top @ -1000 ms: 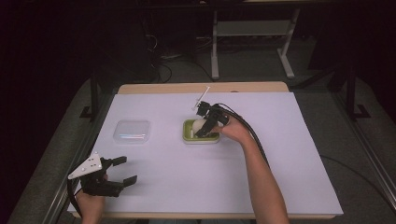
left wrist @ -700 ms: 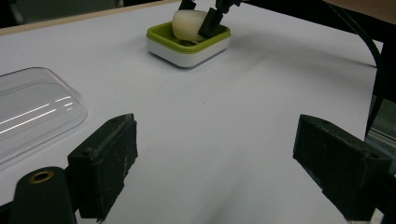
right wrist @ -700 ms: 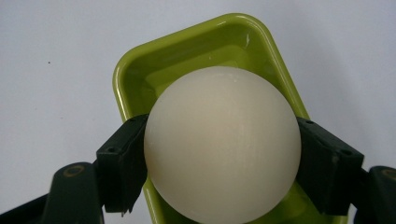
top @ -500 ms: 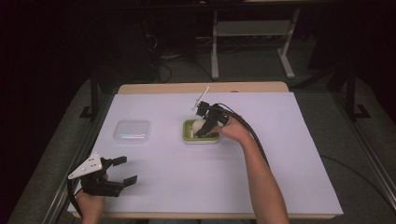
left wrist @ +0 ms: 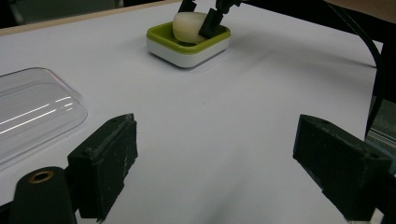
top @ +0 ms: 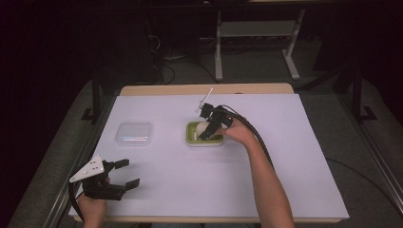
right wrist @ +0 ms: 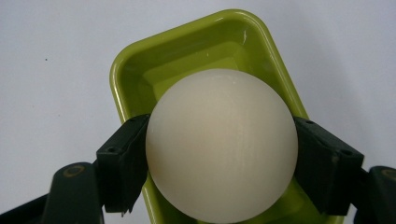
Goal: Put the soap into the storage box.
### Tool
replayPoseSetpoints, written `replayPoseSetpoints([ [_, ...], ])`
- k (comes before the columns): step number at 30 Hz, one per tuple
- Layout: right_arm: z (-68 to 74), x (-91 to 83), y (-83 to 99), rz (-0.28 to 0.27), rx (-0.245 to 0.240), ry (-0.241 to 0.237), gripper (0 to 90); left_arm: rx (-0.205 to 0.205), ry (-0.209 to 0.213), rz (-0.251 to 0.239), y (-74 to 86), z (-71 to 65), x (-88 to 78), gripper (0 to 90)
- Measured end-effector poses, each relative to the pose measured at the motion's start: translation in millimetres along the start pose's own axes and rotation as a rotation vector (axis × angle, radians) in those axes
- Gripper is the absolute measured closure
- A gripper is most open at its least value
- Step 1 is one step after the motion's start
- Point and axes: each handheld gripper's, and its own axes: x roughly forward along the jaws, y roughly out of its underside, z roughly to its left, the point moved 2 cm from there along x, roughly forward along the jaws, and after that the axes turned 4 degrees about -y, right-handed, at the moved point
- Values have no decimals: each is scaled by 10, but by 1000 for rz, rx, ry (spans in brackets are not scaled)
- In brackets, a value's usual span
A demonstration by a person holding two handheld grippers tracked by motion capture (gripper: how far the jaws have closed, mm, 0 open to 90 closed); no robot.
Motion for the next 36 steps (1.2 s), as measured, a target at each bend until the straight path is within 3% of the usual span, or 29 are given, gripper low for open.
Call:
replayPoseSetpoints([
  [15, -2, -9, 8, 0, 5, -4, 241, -3, -2, -4, -1, -3, 0, 131],
  [20, 14, -153, -22, -80, -5, 1, 278, 0, -1, -4, -5, -6, 1, 131],
  [23, 30, -192, -18, -83, -10, 13, 264, 3, 0, -4, -7, -7, 4, 131],
  [31, 65, -287, 79, -76, 0, -19, 228, -4, -1, 0, -5, -16, 12, 131],
  [36, 98, -414, 186, -114, 8, -25, 228, -1, 0, 0, -7, -18, 12, 131],
])
